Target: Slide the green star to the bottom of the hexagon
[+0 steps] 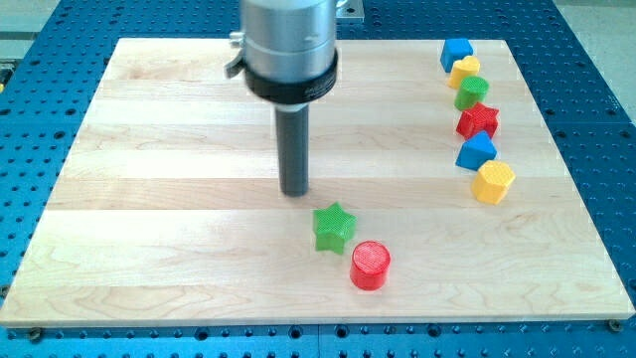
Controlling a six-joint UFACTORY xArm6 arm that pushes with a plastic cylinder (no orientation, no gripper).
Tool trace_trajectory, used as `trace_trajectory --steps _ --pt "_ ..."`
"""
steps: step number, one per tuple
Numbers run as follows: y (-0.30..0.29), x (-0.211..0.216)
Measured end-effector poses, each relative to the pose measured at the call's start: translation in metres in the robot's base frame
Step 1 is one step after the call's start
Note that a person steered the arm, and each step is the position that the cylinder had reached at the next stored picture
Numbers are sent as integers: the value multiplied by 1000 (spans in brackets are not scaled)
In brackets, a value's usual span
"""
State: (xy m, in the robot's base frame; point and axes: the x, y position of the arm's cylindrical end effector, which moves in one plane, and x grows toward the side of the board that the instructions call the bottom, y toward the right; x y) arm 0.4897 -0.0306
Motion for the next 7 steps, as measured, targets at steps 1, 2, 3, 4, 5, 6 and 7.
trace_trajectory --steps 1,2,3,4,5,6,7 --pt "0 40" --pt "5 43" --pt "71 43" --pt "116 41" --pt "67 39" --pt "80 71" --pt "138 80"
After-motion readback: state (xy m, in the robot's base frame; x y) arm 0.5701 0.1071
